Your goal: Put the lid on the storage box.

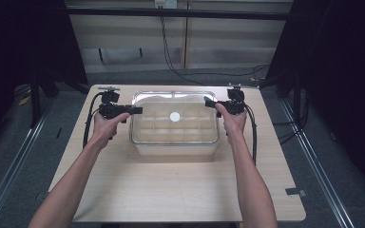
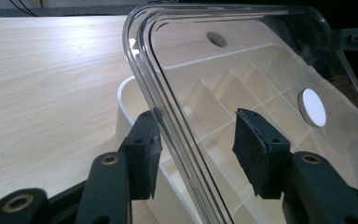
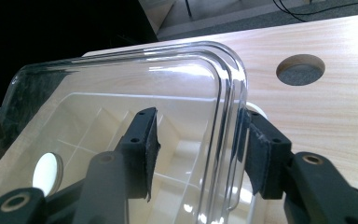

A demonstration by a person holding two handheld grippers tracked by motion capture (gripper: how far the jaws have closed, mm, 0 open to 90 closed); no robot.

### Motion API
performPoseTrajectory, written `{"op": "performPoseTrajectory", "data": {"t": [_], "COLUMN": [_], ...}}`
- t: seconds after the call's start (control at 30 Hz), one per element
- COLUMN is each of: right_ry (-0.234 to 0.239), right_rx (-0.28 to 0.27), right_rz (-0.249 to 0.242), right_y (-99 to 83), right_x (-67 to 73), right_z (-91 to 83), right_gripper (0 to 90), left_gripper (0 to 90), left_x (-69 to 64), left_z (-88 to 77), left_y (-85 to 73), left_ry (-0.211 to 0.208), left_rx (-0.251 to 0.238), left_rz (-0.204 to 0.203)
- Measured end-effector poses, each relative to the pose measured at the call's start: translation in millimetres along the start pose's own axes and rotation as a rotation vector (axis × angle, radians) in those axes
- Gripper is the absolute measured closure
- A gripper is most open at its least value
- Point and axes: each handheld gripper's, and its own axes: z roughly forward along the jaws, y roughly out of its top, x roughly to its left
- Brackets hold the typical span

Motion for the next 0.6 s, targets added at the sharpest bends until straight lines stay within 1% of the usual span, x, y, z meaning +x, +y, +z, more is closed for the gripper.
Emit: {"op": "performPoseTrajectory", "data": {"t": [0.13,0.17,0.23,0.3,0.33,0.37,0.4,0.43,0.5,0.53,0.6], "right_ry": [-0.006,-0.006,-0.007,-0.016,-0.018,-0.018,-0.018,-0.023,-0.032,-0.03,-0.03], "right_rx": [0.005,0.004,0.007,0.01,0.008,0.008,0.007,0.005,0.018,0.019,0.023], "right_rz": [-0.001,0.002,0.001,-0.004,-0.009,-0.019,-0.021,-0.014,-0.018,-0.012,-0.014], "right_y": [-0.7,-1.2,-2.1,-2.5,-2.8,-2.8,-3.0,-3.3,-4.3,-4.9,-5.8], "right_x": [-0.1,-0.2,-0.3,0.5,0.5,0.6,0.6,0.9,0.7,0.2,0.1], "right_z": [2.9,3.5,4.9,6.1,6.6,7.1,7.4,8.4,11.5,12.2,14.2], "right_gripper": [48.0,47.4,46.3,45.4,45.2,45.0,44.8,44.0,43.0,42.9,42.4], "left_gripper": [50.3,49.9,48.5,48.0,47.7,47.7,47.5,46.7,46.1,46.1,45.8], "left_x": [-1.0,-2.0,-2.9,-2.3,-1.7,-1.4,-1.8,-2.1,-0.7,-0.3,1.2], "left_z": [-0.1,-0.1,1.2,2.0,2.7,3.1,4.1,5.0,5.7,5.9,6.8], "left_y": [-2.1,-2.8,-3.8,-4.4,-4.7,-5.1,-5.2,-5.3,-5.6,-5.8,-6.9], "left_ry": [0.004,0.004,0.015,0.019,0.014,0.014,0.019,0.023,0.024,0.025,0.023], "left_rx": [0.006,0.004,0.009,0.011,0.014,0.011,0.009,0.018,0.022,0.021,0.026], "left_rz": [0.004,0.01,0.015,0.012,0.009,0.002,-0.001,0.003,0.001,-0.003,-0.009]}}
